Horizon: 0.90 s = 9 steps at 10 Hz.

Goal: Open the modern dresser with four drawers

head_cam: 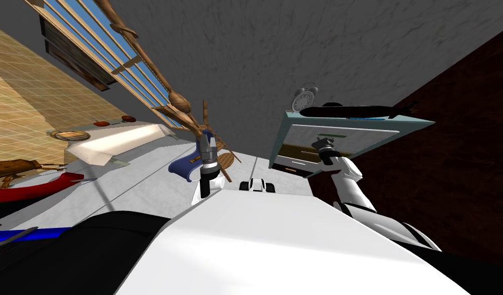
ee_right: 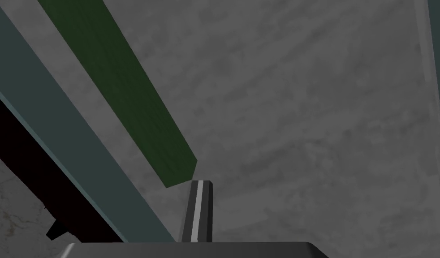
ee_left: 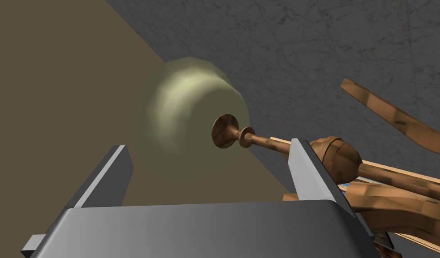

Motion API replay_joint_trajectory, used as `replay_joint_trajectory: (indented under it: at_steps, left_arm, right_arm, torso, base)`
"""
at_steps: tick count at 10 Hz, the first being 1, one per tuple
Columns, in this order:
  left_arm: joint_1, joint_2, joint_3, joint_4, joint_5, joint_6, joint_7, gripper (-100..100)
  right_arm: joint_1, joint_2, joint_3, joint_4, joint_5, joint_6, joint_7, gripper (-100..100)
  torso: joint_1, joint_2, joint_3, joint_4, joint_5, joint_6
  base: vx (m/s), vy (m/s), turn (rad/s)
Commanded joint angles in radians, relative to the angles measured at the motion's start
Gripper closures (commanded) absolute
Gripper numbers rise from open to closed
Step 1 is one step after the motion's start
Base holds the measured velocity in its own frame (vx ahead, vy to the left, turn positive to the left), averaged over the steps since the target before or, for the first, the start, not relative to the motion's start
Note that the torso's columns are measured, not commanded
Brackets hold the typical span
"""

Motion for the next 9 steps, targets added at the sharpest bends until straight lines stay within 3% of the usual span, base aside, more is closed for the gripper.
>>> replay_joint_trajectory:
  at_steps: [1,3,4,7,9]
  left_arm:
    - [0.000,0.000,0.000,0.000,0.000,0.000,0.000,0]
    - [0.000,0.000,0.000,0.000,0.000,0.000,0.000,0]
    - [0.000,0.000,0.000,0.000,0.000,0.000,0.000,0]
    - [0.001,0.000,0.000,0.000,0.000,0.000,0.000,0]
    - [0.001,0.000,0.000,0.000,0.000,0.000,0.000,0]
  right_arm:
    - [0.002,-0.014,0.008,-0.002,-0.006,0.001,-0.011,100]
    - [0.003,-0.017,0.010,-0.004,-0.007,0.002,-0.013,100]
    - [0.000,-0.034,0.014,0.005,-0.007,0.016,-0.015,-100]
    - [-0.004,-0.056,0.018,0.018,-0.006,0.035,-0.017,-100]
    - [-0.002,-0.053,0.018,0.013,-0.007,0.032,-0.018,-100]
  torso:
    - [0.000,-0.003,-0.002,-0.001,0.000,0.000]
    - [-0.003,-0.005,-0.003,-0.001,-0.001,0.000]
    - [-0.005,-0.012,-0.007,-0.003,-0.001,0.000]
    - [-0.006,-0.013,-0.008,-0.004,-0.002,0.000]
    - [-0.001,-0.001,-0.001,0.000,0.000,0.000]
  base:
    - [-0.189,0.063,-0.024]
    - [-0.144,0.054,-0.017]
    - [0.071,-0.007,0.061]
    - [0.155,-0.055,0.047]
    - [0.052,-0.024,0.008]
